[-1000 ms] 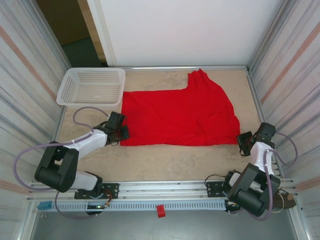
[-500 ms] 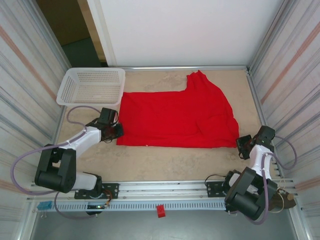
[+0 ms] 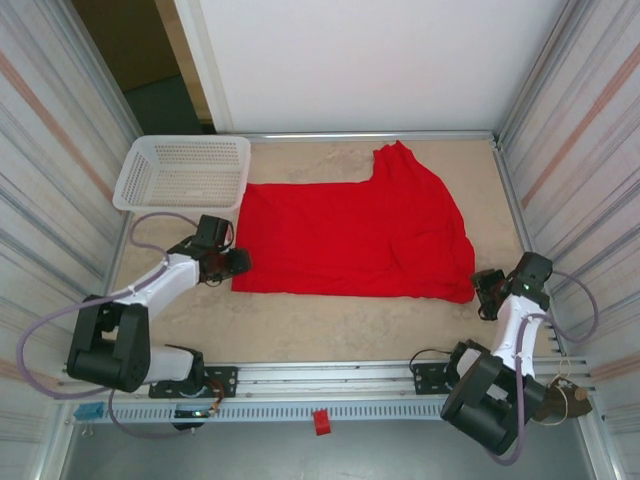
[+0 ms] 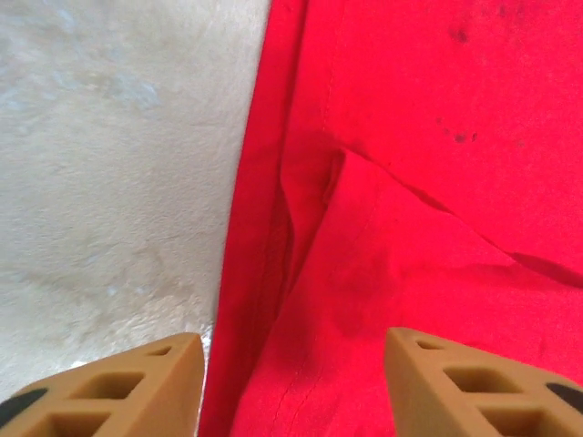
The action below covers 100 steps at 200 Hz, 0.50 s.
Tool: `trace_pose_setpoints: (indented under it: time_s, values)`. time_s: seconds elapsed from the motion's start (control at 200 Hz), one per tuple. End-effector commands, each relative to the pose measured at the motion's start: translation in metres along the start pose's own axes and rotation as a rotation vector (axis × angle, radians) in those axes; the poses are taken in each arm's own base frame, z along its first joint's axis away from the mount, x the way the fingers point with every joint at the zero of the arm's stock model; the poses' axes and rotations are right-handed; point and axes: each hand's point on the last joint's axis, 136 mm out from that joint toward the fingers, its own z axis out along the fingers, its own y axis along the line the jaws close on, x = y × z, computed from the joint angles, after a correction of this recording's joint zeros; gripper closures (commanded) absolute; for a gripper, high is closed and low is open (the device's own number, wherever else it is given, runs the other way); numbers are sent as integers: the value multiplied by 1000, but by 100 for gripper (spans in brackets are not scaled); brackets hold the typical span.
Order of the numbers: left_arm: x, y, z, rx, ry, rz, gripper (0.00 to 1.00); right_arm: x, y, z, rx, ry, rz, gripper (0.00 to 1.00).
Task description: Fold the inside-out t-shirt
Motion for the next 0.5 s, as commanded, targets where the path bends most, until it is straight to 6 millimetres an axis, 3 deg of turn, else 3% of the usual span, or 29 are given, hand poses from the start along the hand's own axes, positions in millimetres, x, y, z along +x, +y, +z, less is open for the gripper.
trace_pose_setpoints:
  time_s: [0.0,0.105,0.281,0.376,0.496]
  values:
    - [-9,4,-22,-7,-59,-31,39,-25,20,-21,-25,-74,-10,48]
    - [-23,-17,-39,93,-111,-46,37,-25,59,-17,-190,-5,-45,52]
    - [-35,-60,-37,247,-102,-29,35,10,109,8,-243,197,-173,53]
    - [-31,-80,-25,284,-57,9,34,25,114,18,-231,217,-187,52]
    - [-18,-92,-2,295,6,30,34,41,99,37,-194,250,-135,52]
